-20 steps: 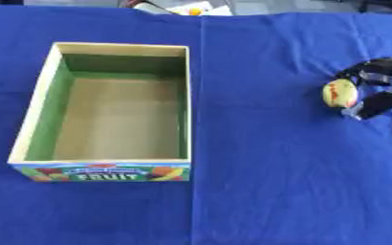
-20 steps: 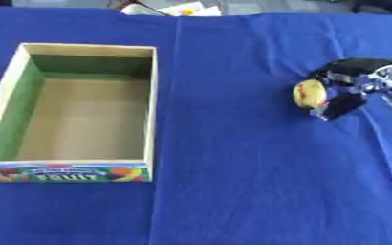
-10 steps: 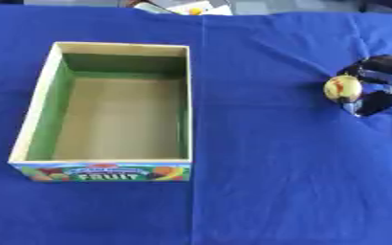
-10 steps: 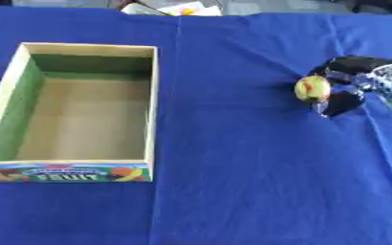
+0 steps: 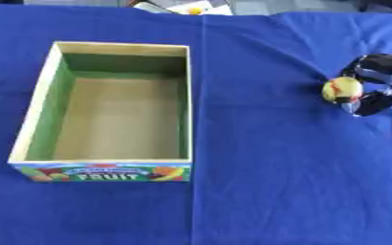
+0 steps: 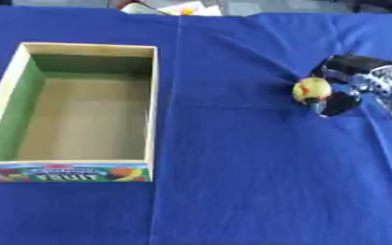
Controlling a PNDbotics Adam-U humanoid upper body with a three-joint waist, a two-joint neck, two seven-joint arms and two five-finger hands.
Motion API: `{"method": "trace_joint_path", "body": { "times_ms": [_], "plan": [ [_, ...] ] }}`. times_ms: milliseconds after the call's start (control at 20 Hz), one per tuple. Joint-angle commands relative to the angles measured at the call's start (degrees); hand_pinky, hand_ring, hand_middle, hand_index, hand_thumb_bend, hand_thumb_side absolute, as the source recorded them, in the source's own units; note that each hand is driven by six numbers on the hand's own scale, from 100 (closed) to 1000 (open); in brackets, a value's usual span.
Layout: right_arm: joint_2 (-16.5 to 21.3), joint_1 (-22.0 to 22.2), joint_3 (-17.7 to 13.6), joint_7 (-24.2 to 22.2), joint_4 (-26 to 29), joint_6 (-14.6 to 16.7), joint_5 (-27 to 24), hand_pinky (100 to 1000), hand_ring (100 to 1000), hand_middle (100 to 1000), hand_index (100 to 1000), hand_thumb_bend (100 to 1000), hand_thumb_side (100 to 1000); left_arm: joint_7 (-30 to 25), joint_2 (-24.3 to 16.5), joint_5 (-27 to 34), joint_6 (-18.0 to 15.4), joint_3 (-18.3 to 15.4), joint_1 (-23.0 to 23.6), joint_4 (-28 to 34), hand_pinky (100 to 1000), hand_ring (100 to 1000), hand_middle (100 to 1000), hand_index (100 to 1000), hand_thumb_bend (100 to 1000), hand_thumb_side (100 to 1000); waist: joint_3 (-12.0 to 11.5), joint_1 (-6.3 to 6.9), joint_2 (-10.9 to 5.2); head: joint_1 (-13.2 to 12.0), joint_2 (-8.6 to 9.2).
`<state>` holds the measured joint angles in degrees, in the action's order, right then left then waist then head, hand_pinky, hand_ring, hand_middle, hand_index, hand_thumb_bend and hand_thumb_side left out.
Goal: Pick up objects on the table and place them in the box.
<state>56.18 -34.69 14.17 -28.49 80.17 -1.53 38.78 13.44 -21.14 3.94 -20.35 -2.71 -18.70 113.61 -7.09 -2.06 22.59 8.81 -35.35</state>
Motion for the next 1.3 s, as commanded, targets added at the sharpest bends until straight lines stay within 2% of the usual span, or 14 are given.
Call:
{"method": "trace_joint_path", "body": {
  "times_ms": [50, 100, 450, 700, 850, 1150, 1300],
  "plan": [
    [2.4, -0.3, -1.3, 0.5, 1.9, -0.9, -0.8, 728, 677, 624, 709, 100, 148, -0.1, -1.0, 0.0, 0.2, -0.2, -0.4, 1.0, 671, 902, 907, 948, 100, 1000, 0.2, -0.04, -1.56, 0.1, 0.31],
    [2.6, -0.2, -1.6, 0.7, 2.2, -1.3, -1.0, 728, 675, 623, 706, 100, 115, -0.1, -1.0, 0.0, 0.2, -0.2, -0.4, 1.0, 671, 902, 907, 948, 100, 1000, 0.2, -0.05, -1.63, 0.0, 0.31],
    [3.4, 0.5, -3.6, 2.4, 5.0, -3.3, -3.5, 729, 672, 613, 689, 100, 199, 0.0, -1.2, 0.2, 0.2, -0.3, -0.4, 1.0, 672, 902, 906, 948, 100, 1000, 0.4, -0.13, -1.98, -0.2, 0.4],
    [3.7, 0.7, -4.5, 2.6, 6.7, -4.5, -5.5, 731, 689, 646, 706, 100, 201, 0.0, -1.3, 0.3, 0.2, -0.2, -0.5, 1.0, 672, 902, 906, 948, 100, 1000, 0.5, -0.21, -2.04, -0.2, 0.5],
    [3.8, 0.7, -5.1, 2.4, 7.5, -5.1, -6.9, 734, 708, 684, 712, 100, 202, 0.0, -1.3, 0.3, 0.2, -0.3, -0.5, 1.0, 672, 902, 906, 949, 100, 1000, 0.5, -0.25, -2.06, -0.3, 0.53],
    [3.9, 0.7, -5.6, 1.4, 8.3, -6.0, -9.2, 728, 742, 828, 728, 100, 201, 0.0, -1.3, 0.3, 0.2, -0.3, -0.5, 1.0, 670, 902, 906, 949, 100, 1000, 0.6, -0.39, -2.07, -0.3, 0.64],
    [3.7, 0.6, -5.9, 0.9, 8.1, -6.7, -10.8, 720, 744, 850, 730, 100, 200, 0.1, -1.3, 0.3, 0.3, -0.3, -0.4, 1.0, 669, 902, 906, 949, 100, 1000, 0.5, -0.4, -2.05, -0.3, 0.58]
  ]
}}
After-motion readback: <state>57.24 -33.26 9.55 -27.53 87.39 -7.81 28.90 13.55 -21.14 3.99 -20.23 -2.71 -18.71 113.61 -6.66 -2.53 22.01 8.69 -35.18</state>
